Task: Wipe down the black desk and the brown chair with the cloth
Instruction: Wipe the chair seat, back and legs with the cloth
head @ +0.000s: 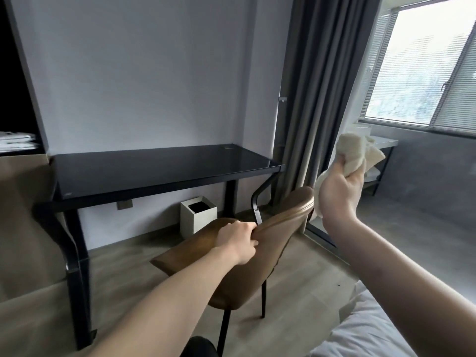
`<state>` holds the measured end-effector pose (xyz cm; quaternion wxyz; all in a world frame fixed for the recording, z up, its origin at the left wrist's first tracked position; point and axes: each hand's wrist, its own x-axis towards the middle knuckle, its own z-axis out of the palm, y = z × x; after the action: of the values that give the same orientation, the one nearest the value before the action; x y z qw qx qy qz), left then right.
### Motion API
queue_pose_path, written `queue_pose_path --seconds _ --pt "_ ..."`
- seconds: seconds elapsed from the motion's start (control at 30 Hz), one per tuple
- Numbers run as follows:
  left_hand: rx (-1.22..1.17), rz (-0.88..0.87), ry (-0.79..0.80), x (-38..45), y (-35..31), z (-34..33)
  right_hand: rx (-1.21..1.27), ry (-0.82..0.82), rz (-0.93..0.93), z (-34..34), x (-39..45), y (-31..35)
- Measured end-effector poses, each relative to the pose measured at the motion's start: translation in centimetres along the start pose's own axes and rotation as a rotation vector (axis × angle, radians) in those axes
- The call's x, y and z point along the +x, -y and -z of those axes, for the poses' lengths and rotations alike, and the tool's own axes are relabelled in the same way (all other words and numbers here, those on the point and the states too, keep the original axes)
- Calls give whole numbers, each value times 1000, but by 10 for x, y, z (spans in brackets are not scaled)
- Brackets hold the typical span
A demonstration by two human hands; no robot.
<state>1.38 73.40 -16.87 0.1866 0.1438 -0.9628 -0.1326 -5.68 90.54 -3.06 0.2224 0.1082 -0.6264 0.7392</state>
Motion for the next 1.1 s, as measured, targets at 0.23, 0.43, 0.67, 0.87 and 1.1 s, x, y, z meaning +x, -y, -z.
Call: queue_pose_path --seconds 0.23,0.43,0.67,0.87,1.1 --pt "27 84 -1 -6 50 15 -475 331 273 -9 -46 -45" --pt "-15 74 -1 -15 87 30 -798 741 251 -52 -95 -93" --pt "-60 67 22 -15 116 42 -874 818 307 -84 -101 -92" --pt "-53 64 92 -1 131 46 -839 761 257 -96 -71 -101" --pt "-34 88 63 4 152 42 -898 751 181 -93 7 -121"
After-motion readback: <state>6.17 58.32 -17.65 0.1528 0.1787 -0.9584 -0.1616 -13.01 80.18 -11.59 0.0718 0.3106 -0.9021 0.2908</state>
